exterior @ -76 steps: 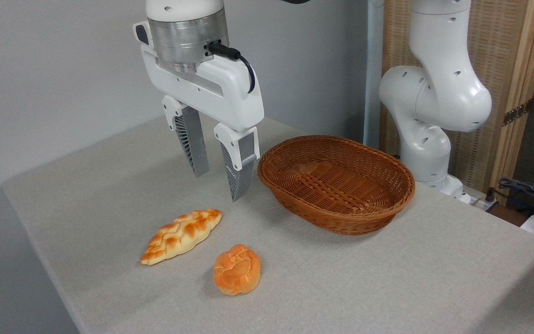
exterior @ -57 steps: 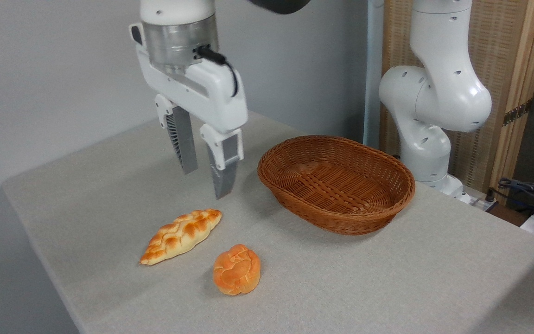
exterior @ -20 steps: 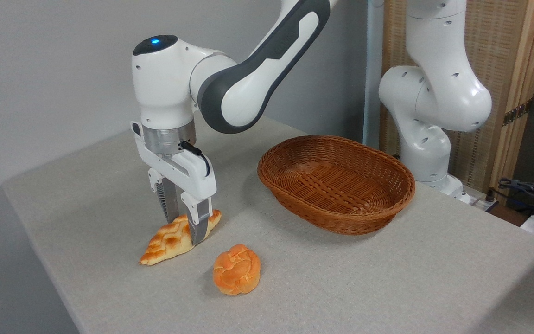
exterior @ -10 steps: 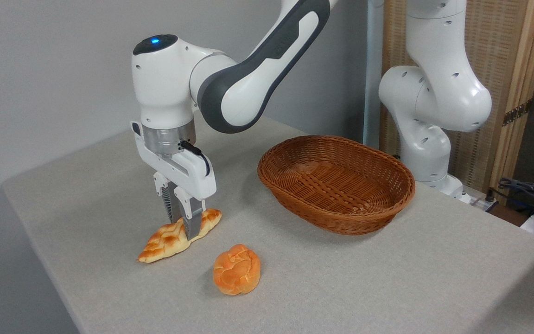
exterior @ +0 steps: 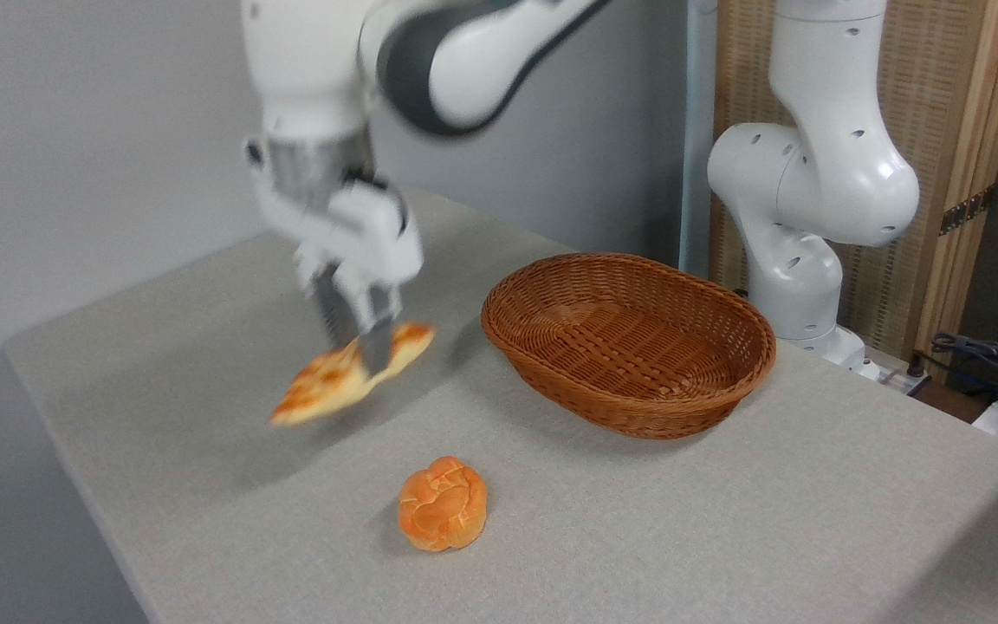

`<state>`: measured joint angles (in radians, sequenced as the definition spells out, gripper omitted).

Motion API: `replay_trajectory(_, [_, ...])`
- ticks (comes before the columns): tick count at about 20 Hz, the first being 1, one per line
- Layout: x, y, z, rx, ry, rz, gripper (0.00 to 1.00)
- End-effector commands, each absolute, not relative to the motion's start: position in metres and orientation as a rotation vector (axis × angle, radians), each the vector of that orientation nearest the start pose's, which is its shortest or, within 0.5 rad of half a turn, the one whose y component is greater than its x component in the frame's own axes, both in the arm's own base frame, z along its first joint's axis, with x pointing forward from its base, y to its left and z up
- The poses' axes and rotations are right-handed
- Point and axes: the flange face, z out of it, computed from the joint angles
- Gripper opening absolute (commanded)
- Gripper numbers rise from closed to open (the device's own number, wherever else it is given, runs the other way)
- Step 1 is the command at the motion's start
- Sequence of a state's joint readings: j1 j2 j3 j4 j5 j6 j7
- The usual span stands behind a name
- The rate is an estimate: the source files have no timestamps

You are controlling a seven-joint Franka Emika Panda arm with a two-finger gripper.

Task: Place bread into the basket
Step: 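Lift the braided roll and carry it over the wicker basket, then lower the roll into the basket and open the gripper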

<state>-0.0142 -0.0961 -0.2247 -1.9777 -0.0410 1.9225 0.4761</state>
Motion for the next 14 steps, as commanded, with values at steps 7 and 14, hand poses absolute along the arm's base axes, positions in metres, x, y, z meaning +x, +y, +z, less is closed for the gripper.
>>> replay_trajectory(7, [0.356, -0.122, 0.49, -2.846, 1.295, 0.453, 0.44])
replay_trajectory(14, [0.34, -0.126, 0.454, -2.89, 1.247, 0.577, 0.85])
